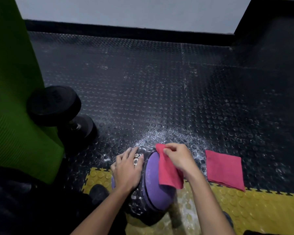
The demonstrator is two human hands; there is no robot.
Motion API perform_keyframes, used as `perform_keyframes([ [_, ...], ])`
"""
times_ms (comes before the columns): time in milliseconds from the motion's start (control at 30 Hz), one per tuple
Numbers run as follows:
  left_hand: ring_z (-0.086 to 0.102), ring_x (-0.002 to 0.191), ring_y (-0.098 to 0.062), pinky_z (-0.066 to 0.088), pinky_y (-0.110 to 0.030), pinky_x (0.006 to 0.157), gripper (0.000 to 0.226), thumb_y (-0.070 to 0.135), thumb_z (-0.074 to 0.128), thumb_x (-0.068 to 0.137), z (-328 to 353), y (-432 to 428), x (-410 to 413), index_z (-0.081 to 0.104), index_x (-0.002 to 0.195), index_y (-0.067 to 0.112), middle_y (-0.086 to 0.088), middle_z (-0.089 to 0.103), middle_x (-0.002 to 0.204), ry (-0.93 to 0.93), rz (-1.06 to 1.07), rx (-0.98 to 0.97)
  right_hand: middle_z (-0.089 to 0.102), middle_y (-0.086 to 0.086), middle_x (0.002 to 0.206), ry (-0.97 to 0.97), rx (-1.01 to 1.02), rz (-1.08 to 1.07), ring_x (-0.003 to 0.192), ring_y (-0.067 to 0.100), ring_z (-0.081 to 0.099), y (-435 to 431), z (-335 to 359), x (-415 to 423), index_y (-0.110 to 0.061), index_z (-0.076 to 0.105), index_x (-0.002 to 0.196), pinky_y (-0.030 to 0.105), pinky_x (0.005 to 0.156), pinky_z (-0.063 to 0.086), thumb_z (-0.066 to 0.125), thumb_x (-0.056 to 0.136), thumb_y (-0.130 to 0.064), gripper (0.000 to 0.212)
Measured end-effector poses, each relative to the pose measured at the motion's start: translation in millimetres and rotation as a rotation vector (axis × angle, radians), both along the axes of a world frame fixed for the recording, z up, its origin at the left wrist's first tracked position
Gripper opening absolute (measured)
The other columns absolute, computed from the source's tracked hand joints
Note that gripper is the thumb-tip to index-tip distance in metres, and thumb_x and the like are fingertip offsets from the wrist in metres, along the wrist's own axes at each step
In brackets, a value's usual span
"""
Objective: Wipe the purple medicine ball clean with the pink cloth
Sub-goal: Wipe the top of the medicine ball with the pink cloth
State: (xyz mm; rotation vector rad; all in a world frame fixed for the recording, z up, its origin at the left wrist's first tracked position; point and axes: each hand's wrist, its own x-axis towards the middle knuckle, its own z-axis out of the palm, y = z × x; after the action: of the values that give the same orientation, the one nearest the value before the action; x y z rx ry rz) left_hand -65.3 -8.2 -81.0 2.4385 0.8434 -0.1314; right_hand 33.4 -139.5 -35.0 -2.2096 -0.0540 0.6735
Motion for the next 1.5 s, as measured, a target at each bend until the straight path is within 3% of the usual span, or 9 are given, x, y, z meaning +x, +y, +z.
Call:
perform_keyframes([
  [133, 0.025, 0.136, -0.012, 0.017, -0.039, 0.11, 0.044, 0.046, 0.033, 0.098, -2.3, -0.3, -0.4, 0.037, 0.14, 0.038, 0.014, 0.033, 0.15, -0.044, 0.034, -0.004, 0.047, -0.006, 0.134, -0.207, -0.018, 0.115, 0.117, 0.017, 0.043, -8.5, -14.1, -33.4, -0.036, 0.052, 0.124, 0.035, 0.101, 0.037, 0.054, 0.086, -0.042, 0.038],
  [233, 0.025, 0.137, -0.011, 0.016, -0.039, 0.111, 0.043, 0.045, 0.033, 0.098, -2.7, 2.7, -0.7, 0.037, 0.14, 0.038, 0.014, 0.033, 0.15, -0.038, 0.053, -0.027, 0.006, -0.029, 0.146, -0.303, -0.107, 0.197, 0.138, 0.017, 0.002, -3.9, -46.1, -55.2, -0.054, 0.029, 0.132, 0.049, 0.11, 0.012, 0.022, 0.079, -0.071, 0.057],
  [300, 0.024, 0.137, -0.012, 0.016, -0.04, 0.111, 0.043, 0.044, 0.032, 0.098, -2.6, 2.3, 0.2, 0.037, 0.141, 0.037, 0.013, 0.033, 0.15, -0.037, 0.069, -0.034, -0.004, -0.029, 0.145, -0.296, -0.117, 0.178, 0.139, 0.014, -0.012, 1.9, -55.5, -42.6, -0.053, 0.025, 0.134, 0.053, 0.11, 0.001, 0.015, 0.081, -0.071, 0.058],
  [400, 0.025, 0.137, -0.014, 0.018, -0.042, 0.111, 0.044, 0.043, 0.031, 0.099, -1.2, 2.1, 7.5, 0.037, 0.141, 0.035, 0.011, 0.033, 0.15, -0.012, 0.103, -0.037, 0.016, -0.025, 0.148, -0.237, -0.066, 0.108, 0.142, 0.015, 0.004, 11.7, -57.2, -25.3, -0.044, 0.028, 0.137, 0.046, 0.112, 0.01, 0.026, 0.093, -0.053, 0.045],
  [600, 0.029, 0.138, -0.019, 0.023, -0.044, 0.113, 0.045, 0.041, 0.026, 0.099, -2.7, 13.9, 34.3, 0.038, 0.142, 0.029, 0.005, 0.036, 0.15, 0.042, 0.064, -0.077, 0.025, -0.023, 0.146, -0.581, -0.12, 0.178, 0.139, 0.016, 0.017, 12.3, -58.0, -90.4, -0.04, 0.024, 0.14, 0.045, 0.107, 0.018, 0.008, 0.089, -0.062, 0.058],
  [867, 0.031, 0.138, -0.021, 0.025, -0.042, 0.113, 0.049, 0.038, 0.024, 0.1, -6.7, 9.9, 51.8, 0.036, 0.143, 0.019, -0.003, 0.036, 0.15, 0.03, 0.006, -0.068, 0.043, -0.018, 0.137, -0.301, -0.099, 0.03, 0.133, 0.01, 0.028, 36.7, -40.2, -11.4, -0.036, 0.043, 0.132, 0.043, 0.11, 0.019, 0.036, 0.095, -0.036, 0.038],
  [1033, 0.04, 0.132, -0.024, 0.032, -0.044, 0.108, 0.047, 0.035, 0.025, 0.098, -10.1, 18.2, 65.8, 0.047, 0.136, 0.021, -0.003, 0.045, 0.144, 0.049, -0.016, -0.085, 0.037, -0.033, 0.135, -0.699, 0.164, -0.001, 0.134, 0.005, 0.025, 0.1, -73.3, -87.4, -0.038, 0.043, 0.13, 0.029, 0.107, 0.023, 0.031, 0.094, -0.043, 0.038],
  [1300, 0.034, 0.136, -0.021, 0.026, -0.041, 0.112, 0.046, 0.03, 0.021, 0.1, -10.2, 14.6, 55.7, 0.04, 0.142, 0.02, -0.003, 0.04, 0.148, 0.013, -0.054, -0.067, 0.058, -0.022, 0.118, -0.503, -0.009, 0.129, 0.125, 0.005, 0.036, 35.1, -40.0, -23.7, -0.035, 0.064, 0.108, 0.04, 0.104, 0.025, 0.044, 0.09, -0.048, 0.03],
  [1500, 0.034, 0.136, -0.019, 0.027, -0.043, 0.112, 0.045, 0.03, 0.022, 0.101, -6.3, 17.0, 60.3, 0.04, 0.142, 0.022, 0.0, 0.039, 0.148, 0.022, -0.065, -0.079, 0.05, -0.034, 0.122, -0.782, 0.236, -0.056, 0.124, 0.009, 0.039, -7.2, -85.4, -92.6, -0.034, 0.06, 0.107, 0.029, 0.104, 0.032, 0.039, 0.092, -0.05, 0.03],
])
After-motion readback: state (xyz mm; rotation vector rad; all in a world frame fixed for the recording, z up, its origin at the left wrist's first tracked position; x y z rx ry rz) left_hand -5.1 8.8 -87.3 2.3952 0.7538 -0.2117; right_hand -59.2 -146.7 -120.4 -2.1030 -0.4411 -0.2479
